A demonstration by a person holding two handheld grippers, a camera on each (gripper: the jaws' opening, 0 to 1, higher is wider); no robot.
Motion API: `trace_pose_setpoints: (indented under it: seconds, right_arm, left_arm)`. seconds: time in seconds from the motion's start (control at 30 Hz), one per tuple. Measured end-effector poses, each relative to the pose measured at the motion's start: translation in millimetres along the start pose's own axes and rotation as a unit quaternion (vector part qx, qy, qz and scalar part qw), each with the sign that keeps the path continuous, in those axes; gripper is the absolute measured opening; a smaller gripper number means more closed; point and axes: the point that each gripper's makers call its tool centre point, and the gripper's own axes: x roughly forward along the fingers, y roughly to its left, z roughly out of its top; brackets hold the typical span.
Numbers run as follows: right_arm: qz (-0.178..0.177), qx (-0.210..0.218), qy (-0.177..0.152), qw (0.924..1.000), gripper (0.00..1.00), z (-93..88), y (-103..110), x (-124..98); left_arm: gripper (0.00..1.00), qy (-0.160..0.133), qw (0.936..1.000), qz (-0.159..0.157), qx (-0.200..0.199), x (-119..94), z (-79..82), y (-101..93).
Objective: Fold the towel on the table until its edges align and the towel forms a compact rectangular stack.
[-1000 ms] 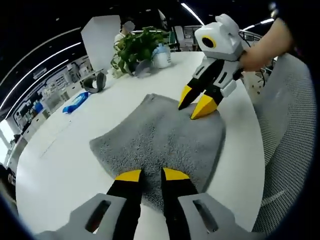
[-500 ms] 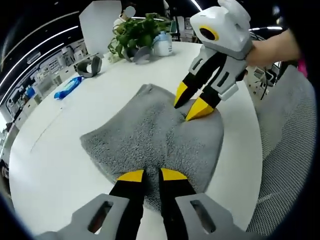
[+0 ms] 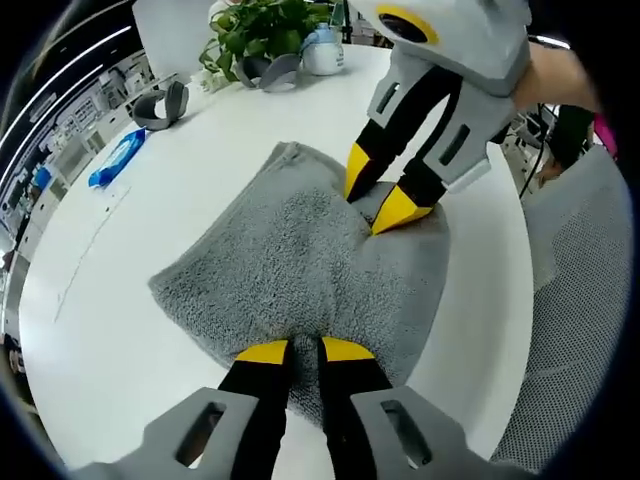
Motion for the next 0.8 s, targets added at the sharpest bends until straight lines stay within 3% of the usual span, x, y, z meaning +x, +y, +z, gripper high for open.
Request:
trace_pose_setpoints:
  seconds: [0.17, 0.33, 0.43, 0.7, 0.77, 0.8]
  right_arm:
    - [-0.013, -0.007, 0.033, 0.9993, 0.17, 3.1, -3.8, 4.3]
    - [-0.012, -0.021, 0.070, 0.9973, 0.17, 5.6, -5.8, 7.5]
    - [-0.007, -0.021, 0.076, 0.9969, 0.17, 6.0, -8.2, 7.7]
    - [-0.007, -0.016, 0.056, 0.9983, 0.17, 9.4, -15.7, 9.4]
    - [-0.005, -0.018, 0.051, 0.9985, 0.17, 11.0, -18.3, 10.5]
    - [-0.002, -0.017, 0.048, 0.9987, 0.17, 12.2, -20.0, 11.3]
  left_arm:
    - [0.11, 0.006, 0.9996, -0.026, -0.012, 2.6, 2.3, 0.8]
    - [0.11, 0.058, 0.9979, -0.027, 0.009, 4.1, 2.5, -2.0]
    - [0.11, 0.072, 0.9970, -0.028, 0.003, 6.1, 3.5, 0.0]
    - [0.12, 0.026, 0.9992, -0.030, 0.002, 7.3, 5.3, 8.5]
    - [0.12, 0.020, 0.9981, -0.044, 0.039, 9.0, 8.7, 8.6]
    - [0.12, 0.023, 0.9984, -0.046, 0.024, 9.5, 9.0, 11.7]
